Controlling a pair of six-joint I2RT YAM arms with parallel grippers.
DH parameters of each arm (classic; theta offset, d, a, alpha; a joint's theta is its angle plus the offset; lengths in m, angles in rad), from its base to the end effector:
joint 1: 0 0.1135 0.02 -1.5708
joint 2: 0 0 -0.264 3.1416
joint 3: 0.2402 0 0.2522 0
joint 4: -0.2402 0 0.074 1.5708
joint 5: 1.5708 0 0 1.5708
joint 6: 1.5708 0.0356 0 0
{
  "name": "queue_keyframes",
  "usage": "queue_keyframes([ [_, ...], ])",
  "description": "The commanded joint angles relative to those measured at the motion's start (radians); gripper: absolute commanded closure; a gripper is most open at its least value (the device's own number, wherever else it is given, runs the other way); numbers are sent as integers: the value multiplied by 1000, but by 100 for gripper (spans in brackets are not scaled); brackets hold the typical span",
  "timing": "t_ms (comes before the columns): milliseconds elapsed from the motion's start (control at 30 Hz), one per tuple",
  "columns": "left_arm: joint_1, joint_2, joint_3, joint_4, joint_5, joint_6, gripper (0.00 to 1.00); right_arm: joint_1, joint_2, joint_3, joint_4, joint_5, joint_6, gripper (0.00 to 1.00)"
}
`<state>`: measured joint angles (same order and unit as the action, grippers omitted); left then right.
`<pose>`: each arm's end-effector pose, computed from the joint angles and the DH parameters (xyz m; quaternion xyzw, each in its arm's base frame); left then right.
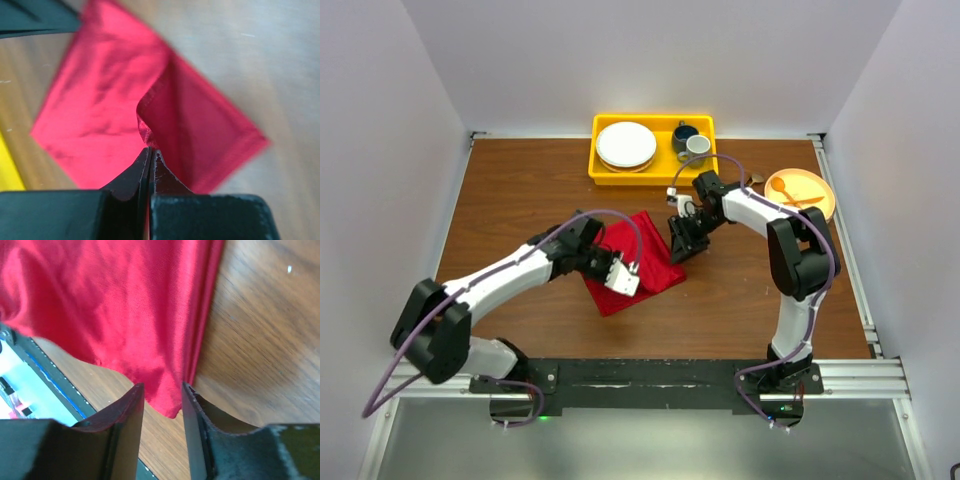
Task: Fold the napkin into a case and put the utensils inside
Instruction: Fold the top corner of the square-folded napkin at the center of the board.
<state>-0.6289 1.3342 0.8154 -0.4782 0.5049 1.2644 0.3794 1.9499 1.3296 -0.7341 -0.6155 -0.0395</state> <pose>0.1982 -0.1655 0.2125 0.7949 0.4854 -0.1420 0.3351 0.3398 0.1576 0.1645 -0.2290 0.9199 0.3142 0.0505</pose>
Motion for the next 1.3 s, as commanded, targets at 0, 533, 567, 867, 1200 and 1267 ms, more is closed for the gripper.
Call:
queue_keyframes([
  [0,49,135,147,47,89,-65,100,4,-86,51,7,-26,-17,57],
  [533,169,546,493,208,113,-83,100,-2,-123,29,33,-12,3,50],
  [567,169,559,501,216,116,-85,100,0,-121,29,35,-16,6,50],
  [867,169,596,508,300,112,-137,87,1,-77,7,58,-21,32,53],
  [1200,388,519,570,-39,164,-555,45,7,-25,-76,87,43,33,59],
  [1267,435,514,536,-54,219,-626,44,7,3,-70,98,63,33,59],
])
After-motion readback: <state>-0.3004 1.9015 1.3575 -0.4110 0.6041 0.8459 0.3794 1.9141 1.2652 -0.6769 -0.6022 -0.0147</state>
